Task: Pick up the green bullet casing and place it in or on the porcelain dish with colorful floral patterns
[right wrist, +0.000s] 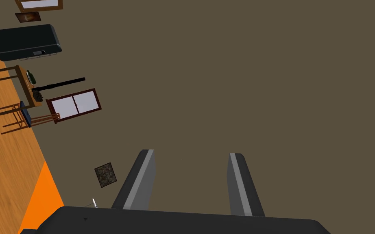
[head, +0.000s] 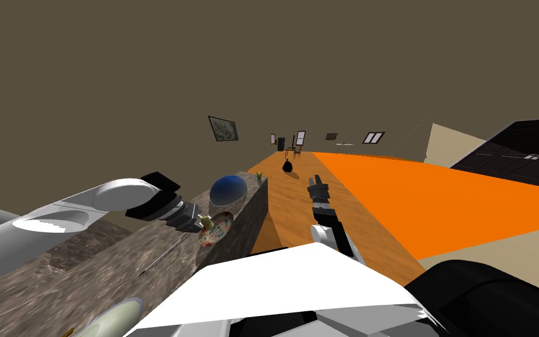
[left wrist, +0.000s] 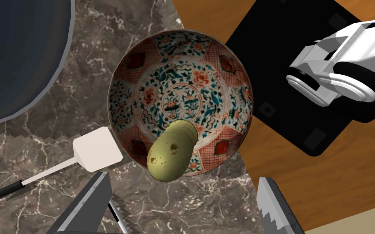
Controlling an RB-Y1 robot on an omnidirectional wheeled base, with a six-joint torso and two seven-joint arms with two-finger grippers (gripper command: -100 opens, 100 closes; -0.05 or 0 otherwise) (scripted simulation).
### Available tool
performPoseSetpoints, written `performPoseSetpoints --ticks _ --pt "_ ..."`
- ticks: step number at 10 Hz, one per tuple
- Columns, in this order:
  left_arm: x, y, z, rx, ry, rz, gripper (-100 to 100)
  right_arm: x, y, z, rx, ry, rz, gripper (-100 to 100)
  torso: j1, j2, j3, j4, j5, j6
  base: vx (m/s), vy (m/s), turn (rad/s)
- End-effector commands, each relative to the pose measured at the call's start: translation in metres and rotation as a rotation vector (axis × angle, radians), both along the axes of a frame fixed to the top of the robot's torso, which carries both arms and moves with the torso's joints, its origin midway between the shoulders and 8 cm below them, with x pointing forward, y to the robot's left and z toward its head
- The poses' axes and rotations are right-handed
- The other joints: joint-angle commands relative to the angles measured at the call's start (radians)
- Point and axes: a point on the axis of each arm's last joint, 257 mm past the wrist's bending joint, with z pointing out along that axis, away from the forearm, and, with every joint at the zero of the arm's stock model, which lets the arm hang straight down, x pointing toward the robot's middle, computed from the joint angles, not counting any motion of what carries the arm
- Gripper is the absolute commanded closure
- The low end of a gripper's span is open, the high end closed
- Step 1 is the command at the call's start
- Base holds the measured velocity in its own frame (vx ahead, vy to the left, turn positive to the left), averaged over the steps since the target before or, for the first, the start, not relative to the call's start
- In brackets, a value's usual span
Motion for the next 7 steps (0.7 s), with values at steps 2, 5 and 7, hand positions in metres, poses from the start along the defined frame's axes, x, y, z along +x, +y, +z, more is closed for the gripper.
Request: performPoseSetpoints --ticks 2,5,7 --pt "-0.005 -0.010 0.019 0.000 0.001 -0.007 -100 0.000 0.000 0.000 0.000 0.000 0.000 0 0.000 0.000 0.000 0.000 0.000 0.000 0.006 -0.006 0.019" --pt "-0.009 -0.014 0.032 0.001 -0.001 -0.014 -100 0.000 0.000 0.000 0.000 0.000 0.000 0 0.000 0.000 0.000 0.000 0.000 0.000 0.007 -0.008 0.023" --pt "-0.009 -0.014 0.033 0.001 0.000 -0.013 0 0.000 0.000 0.000 0.000 0.000 0.000 0 0.001 0.000 0.000 0.000 0.000 0.000 0.000 0.000 0.000"
